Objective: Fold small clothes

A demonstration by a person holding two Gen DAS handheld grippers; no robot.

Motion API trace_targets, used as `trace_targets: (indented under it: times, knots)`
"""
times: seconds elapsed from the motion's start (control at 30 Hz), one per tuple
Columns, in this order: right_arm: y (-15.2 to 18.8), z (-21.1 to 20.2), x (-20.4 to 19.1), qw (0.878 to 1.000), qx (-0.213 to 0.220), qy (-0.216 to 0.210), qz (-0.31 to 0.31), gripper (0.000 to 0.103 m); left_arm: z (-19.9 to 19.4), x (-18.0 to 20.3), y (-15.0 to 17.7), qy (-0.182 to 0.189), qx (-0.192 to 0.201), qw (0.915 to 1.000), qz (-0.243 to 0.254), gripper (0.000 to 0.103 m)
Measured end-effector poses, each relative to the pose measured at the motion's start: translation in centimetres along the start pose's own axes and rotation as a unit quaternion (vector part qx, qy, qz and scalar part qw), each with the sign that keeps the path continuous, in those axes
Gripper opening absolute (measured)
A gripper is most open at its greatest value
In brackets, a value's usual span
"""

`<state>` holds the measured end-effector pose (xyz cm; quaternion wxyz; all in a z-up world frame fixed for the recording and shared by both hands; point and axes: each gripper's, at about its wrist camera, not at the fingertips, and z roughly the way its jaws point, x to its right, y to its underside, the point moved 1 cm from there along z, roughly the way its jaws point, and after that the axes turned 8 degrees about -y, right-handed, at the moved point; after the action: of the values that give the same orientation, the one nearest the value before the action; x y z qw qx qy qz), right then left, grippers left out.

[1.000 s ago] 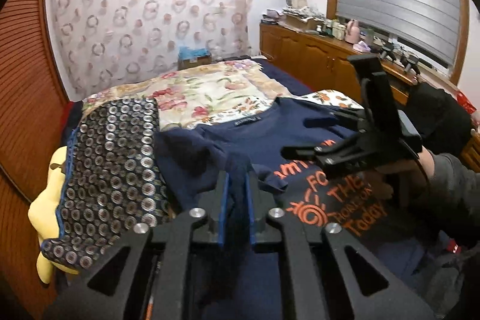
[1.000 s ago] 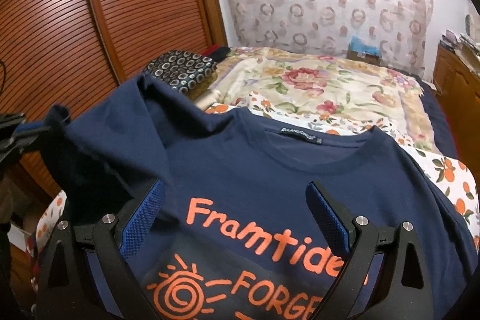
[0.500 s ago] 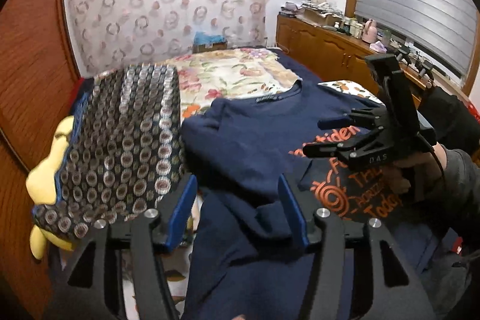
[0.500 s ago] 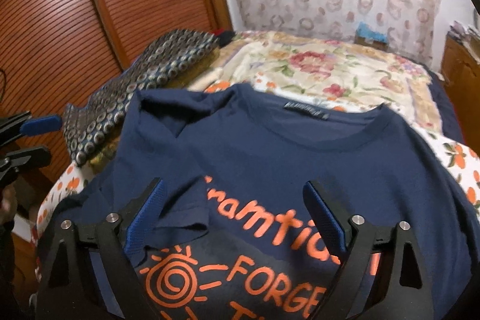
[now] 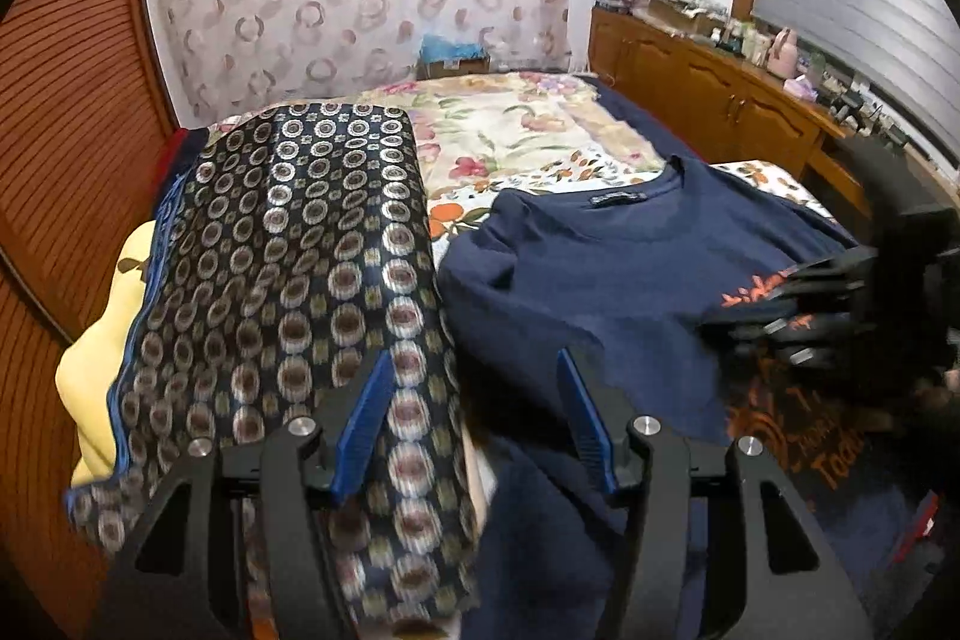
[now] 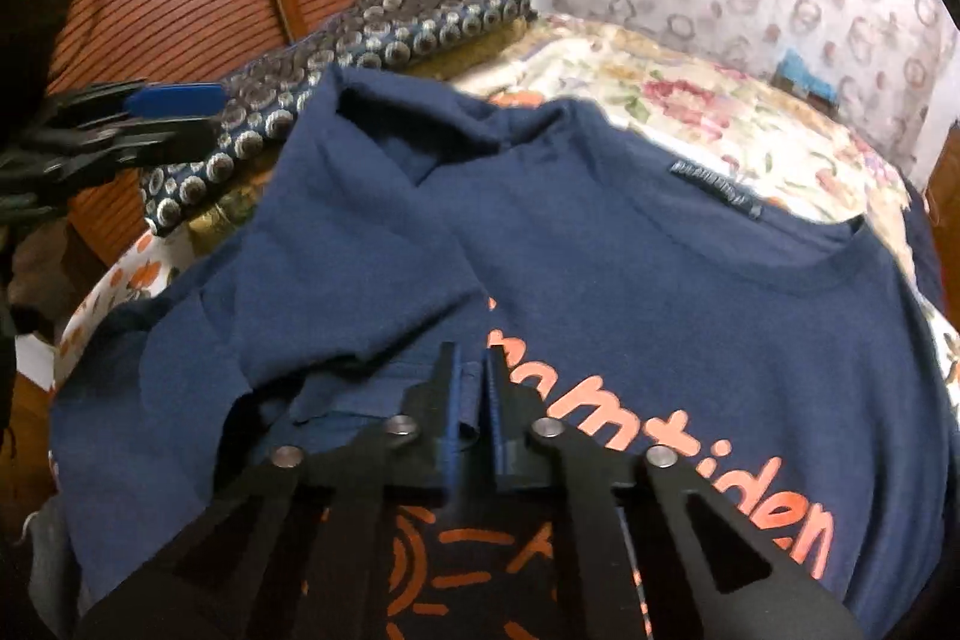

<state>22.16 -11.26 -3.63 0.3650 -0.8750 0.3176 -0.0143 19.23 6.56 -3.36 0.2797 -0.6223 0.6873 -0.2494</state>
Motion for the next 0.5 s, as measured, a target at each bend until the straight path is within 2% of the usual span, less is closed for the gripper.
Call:
trace_targets:
  times: [0.1, 0.17, 0.23, 0.4, 0.43, 0.47, 0.5]
  knots:
    - [-0.4, -2.6, 0.7, 0.999, 0.045, 0.021, 0.015, 0.001, 0.9, 0.4, -0.8, 0.006, -0.007, 0.9999, 0.009, 0.056]
    - [-0.3, -3.8, 1.1, 0.998, 0.058, 0.033, 0.02, 0.0, 1.4, 0.9, -1.1, 0.016, -0.013, 0.9997, 0.016, 0.056]
    - [0.1, -4.7, 1.7, 0.996, 0.063, 0.049, 0.027, 0.0, 1.9, 1.5, -1.2, 0.023, -0.02, 0.9992, 0.025, 0.056]
    - [1.3, -4.5, 3.1, 0.996, 0.056, 0.045, 0.048, 0.0, 3.8, 2.7, -1.7, 0.009, -0.05, 0.9976, 0.047, 0.054]
    - [1.3, -4.4, 3.3, 0.996, 0.055, 0.039, 0.051, 0.0, 4.1, 2.8, -1.7, 0.005, -0.053, 0.9973, 0.051, 0.042]
    - [1.2, -4.2, 3.3, 0.997, 0.054, 0.034, 0.052, 0.0, 4.3, 2.9, -1.8, 0.0, -0.057, 0.9968, 0.056, 0.025]
    - [1.2, -3.9, 3.4, 0.997, 0.052, 0.03, 0.052, 0.001, 4.6, 3.1, -1.9, -0.005, -0.063, 0.9961, 0.062, 0.017]
